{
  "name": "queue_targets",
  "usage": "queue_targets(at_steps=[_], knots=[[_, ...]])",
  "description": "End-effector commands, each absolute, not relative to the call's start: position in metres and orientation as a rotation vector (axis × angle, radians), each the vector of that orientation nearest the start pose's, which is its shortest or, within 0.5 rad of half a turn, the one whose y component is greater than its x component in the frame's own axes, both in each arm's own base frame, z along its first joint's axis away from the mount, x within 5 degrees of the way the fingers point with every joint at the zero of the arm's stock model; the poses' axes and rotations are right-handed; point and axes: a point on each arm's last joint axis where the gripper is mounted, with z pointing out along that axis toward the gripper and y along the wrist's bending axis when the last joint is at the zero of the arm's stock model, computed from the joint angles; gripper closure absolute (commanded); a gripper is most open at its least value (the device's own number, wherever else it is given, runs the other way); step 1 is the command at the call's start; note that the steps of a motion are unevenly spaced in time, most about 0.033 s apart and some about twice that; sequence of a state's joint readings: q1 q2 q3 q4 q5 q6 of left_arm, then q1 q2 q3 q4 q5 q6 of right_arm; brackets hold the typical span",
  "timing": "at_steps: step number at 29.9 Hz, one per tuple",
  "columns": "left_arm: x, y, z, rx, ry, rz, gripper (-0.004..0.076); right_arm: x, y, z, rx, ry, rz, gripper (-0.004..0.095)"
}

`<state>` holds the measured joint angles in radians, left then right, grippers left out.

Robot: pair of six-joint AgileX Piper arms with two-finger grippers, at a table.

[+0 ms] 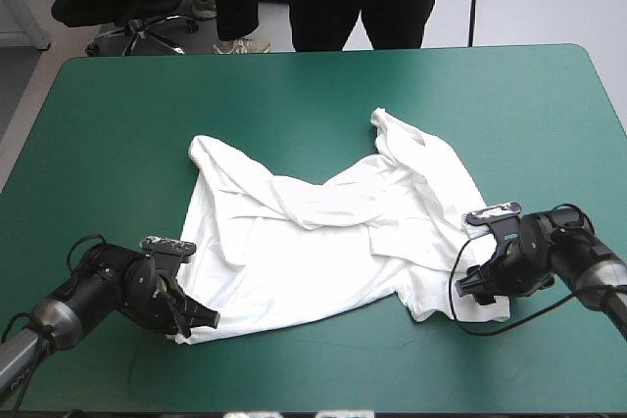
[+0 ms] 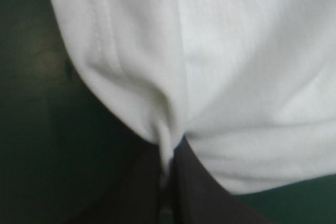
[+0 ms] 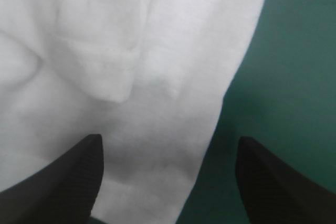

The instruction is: Fold the cloth

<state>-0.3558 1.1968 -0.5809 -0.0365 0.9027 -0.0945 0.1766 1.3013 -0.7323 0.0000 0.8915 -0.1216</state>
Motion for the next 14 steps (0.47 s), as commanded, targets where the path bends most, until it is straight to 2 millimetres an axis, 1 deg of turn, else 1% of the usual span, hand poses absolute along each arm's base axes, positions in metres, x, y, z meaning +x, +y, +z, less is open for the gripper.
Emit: queue_targets(at_steps=[1,4,5,7,12,13,14], knots=[[0.162,-0.062,0.206,0.369,2.975,-0.075,0.0741,0.219,0.037,0.215,-0.440,2.909,-0.007,0.0276],[0.161,-0.062,0.206,0.370,2.979,-0.074,0.0741,0.223,0.038,0.206,-0.443,2.950,-0.003,0.0364],[0.161,-0.062,0.206,0.370,2.979,-0.074,0.0741,0.224,0.039,0.203,-0.444,2.959,-0.004,0.0429],[0.161,-0.062,0.206,0.370,2.981,-0.073,0.0741,0.225,0.040,0.201,-0.433,2.968,0.014,0.0518],[0.161,-0.062,0.206,0.378,2.978,-0.073,0.0741,0.226,0.041,0.201,-0.417,2.951,0.032,0.0878],[0.162,-0.062,0.206,0.388,2.974,-0.073,0.0741,0.226,0.041,0.201,-0.417,2.951,0.032,0.0930],[0.163,-0.062,0.208,0.387,2.970,-0.075,0.0741,0.227,0.041,0.201,-0.413,2.945,0.032,0.0922]])
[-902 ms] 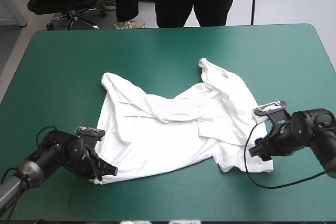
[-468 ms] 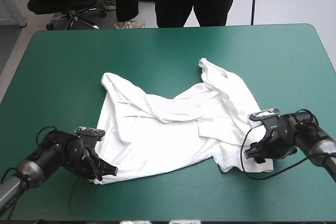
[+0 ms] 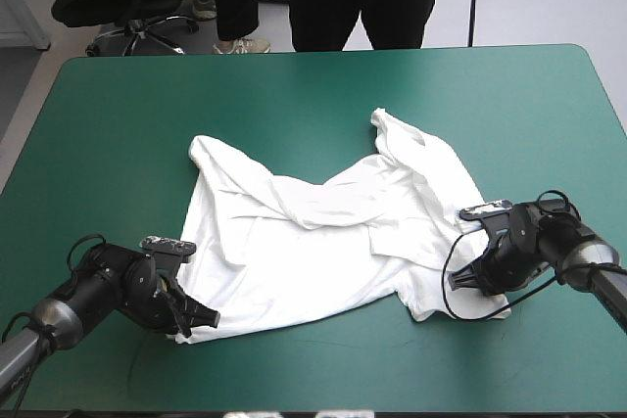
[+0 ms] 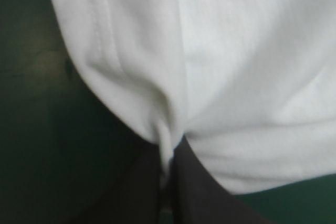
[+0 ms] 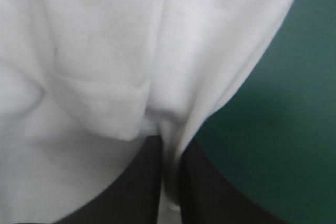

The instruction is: Fold the cloth

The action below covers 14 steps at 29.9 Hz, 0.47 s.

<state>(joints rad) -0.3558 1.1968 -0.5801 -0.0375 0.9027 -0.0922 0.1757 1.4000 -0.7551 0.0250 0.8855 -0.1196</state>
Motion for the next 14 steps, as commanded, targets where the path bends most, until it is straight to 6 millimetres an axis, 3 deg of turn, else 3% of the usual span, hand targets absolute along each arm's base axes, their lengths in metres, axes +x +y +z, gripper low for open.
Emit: queue_targets(at_steps=[1,4,6,10,14], knots=[[0.164,-0.063,0.210,0.388,2.962,-0.074,0.0741,0.227,0.041,0.201,-0.411,2.945,0.038,0.0926],[0.168,-0.064,0.223,0.388,2.948,-0.079,0.0741,0.229,0.043,0.214,-0.399,2.912,0.052,0.0926],[0.171,-0.065,0.241,0.392,2.915,-0.087,0.0741,0.231,0.044,0.236,-0.383,2.862,0.075,0.0925],[0.177,-0.067,0.296,0.380,2.760,-0.129,0.0741,0.229,0.047,0.301,-0.355,2.698,0.126,0.0925],[0.175,-0.067,0.354,0.360,2.600,-0.174,0.0741,0.212,0.046,0.376,-0.341,2.493,0.169,0.0926]])
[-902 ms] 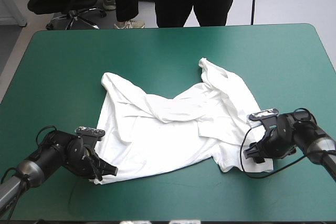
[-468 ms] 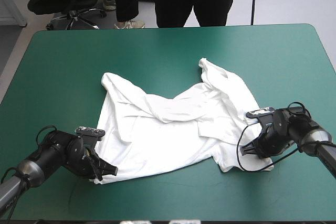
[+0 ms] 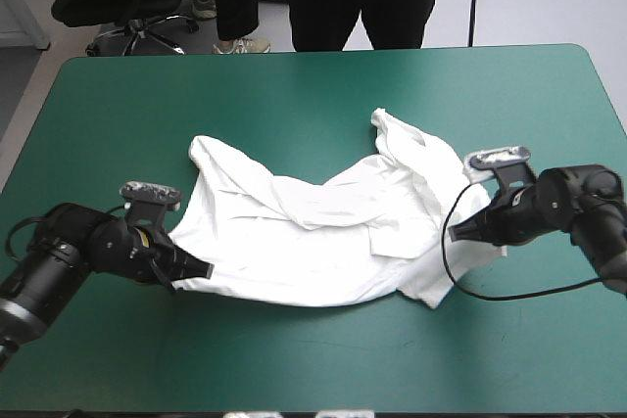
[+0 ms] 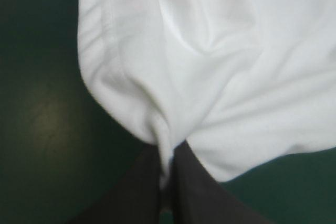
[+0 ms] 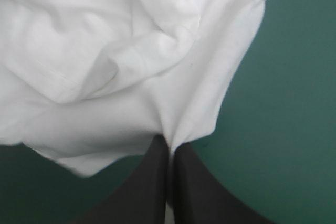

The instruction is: Fold the cloth

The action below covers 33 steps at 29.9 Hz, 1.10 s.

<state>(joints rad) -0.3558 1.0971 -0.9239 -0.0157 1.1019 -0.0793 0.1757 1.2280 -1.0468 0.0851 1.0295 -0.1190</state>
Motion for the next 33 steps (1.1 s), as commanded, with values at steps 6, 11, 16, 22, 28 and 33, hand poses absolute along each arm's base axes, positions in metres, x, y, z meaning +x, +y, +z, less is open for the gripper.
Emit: queue_targets(at_steps=[6,11,16,22,28,33], knots=[[0.157,-0.061,0.442,0.324,2.315,-0.248,0.0741,0.177,0.045,0.483,-0.318,2.125,0.235,0.0925],[0.133,-0.052,0.517,0.296,2.031,-0.295,0.0741,0.146,0.039,0.551,-0.302,1.860,0.229,0.0925],[0.108,-0.042,0.564,0.300,1.834,-0.297,0.0741,0.111,0.032,0.603,-0.295,1.591,0.202,0.0925],[0.074,-0.030,0.603,0.288,1.653,-0.312,0.0741,0.066,0.024,0.647,-0.277,1.325,0.181,0.0925],[0.044,-0.024,0.626,0.313,1.520,-0.362,0.0741,0.023,0.017,0.673,-0.262,1.144,0.186,0.0925],[0.029,-0.022,0.630,0.345,1.510,-0.400,0.0741,0.006,0.017,0.675,-0.275,1.112,0.221,0.0925]])
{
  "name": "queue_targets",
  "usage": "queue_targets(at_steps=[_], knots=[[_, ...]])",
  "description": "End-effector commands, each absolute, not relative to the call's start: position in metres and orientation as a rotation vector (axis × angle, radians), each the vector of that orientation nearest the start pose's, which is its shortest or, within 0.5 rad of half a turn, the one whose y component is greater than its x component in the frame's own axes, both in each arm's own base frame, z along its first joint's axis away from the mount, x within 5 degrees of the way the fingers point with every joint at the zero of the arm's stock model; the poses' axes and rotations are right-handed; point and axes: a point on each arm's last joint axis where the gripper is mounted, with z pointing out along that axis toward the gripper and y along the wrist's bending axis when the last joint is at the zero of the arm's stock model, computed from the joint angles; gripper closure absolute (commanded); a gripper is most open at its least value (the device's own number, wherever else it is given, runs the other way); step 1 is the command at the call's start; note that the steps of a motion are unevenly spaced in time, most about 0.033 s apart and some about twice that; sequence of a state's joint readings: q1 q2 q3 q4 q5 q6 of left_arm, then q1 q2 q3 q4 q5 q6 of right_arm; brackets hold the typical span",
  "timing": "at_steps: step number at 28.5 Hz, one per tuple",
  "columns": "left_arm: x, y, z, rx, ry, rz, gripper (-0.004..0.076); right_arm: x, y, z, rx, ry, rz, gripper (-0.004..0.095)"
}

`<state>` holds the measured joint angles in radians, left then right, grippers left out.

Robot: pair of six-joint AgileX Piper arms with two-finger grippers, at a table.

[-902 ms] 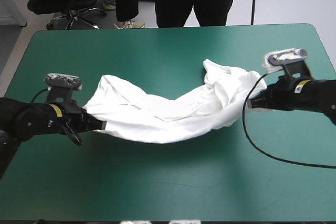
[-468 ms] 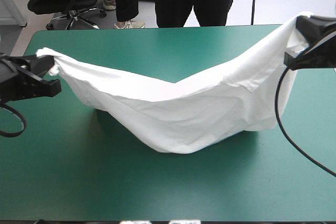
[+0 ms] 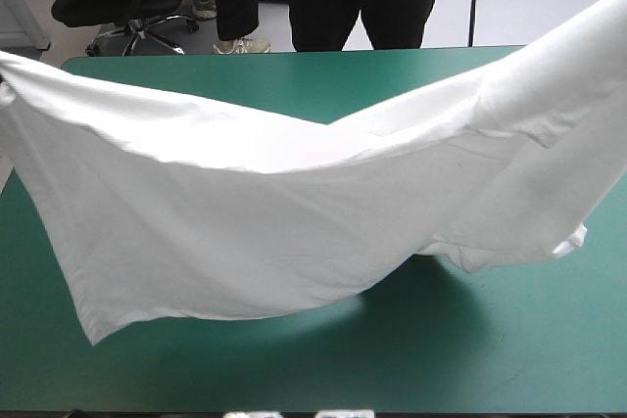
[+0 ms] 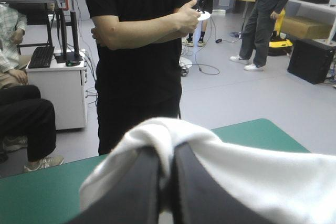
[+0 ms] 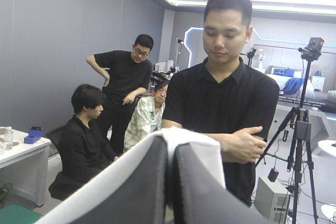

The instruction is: Fold the cloth

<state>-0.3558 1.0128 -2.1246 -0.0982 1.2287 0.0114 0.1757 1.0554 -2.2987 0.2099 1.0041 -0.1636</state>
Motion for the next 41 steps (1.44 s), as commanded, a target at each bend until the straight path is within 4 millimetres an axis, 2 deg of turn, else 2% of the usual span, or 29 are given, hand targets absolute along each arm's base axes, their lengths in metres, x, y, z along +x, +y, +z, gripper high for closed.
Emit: queue_targets(at_steps=[1,6,9,17,24,30,36,38,39,41], knots=[[0.029,-0.022,0.630,0.346,1.515,-0.399,0.0741,0.006,0.017,0.675,-0.274,1.110,0.221,0.0925],[0.029,-0.021,0.629,0.345,1.531,-0.385,0.0741,0.011,0.018,0.676,-0.269,1.101,0.222,0.0925],[0.041,-0.023,0.627,0.338,1.570,-0.353,0.0741,0.031,0.022,0.675,-0.275,1.148,0.226,0.0925],[0.083,-0.036,0.620,0.338,1.664,-0.314,0.0741,0.102,0.038,0.666,-0.316,1.263,0.261,0.0925],[0.159,-0.056,0.595,0.290,1.878,-0.227,0.0741,0.184,0.052,0.642,-0.327,1.429,0.270,0.0925],[0.235,-0.074,0.551,0.248,2.078,-0.097,0.0741,0.252,0.062,0.611,-0.332,1.573,0.249,0.0925],[0.316,-0.099,0.493,0.277,2.205,0.022,0.0741,0.323,0.071,0.565,-0.340,1.732,0.208,0.0925],[0.336,-0.106,0.481,0.289,2.194,0.031,0.0741,0.345,0.071,0.548,-0.335,1.781,0.191,0.0925],[0.358,-0.112,0.465,0.298,2.185,0.041,0.0741,0.369,0.070,0.528,-0.324,1.839,0.192,0.0925],[0.389,-0.119,0.441,0.306,2.167,0.042,0.0741,0.399,0.062,0.500,-0.296,1.914,0.194,0.0925]])
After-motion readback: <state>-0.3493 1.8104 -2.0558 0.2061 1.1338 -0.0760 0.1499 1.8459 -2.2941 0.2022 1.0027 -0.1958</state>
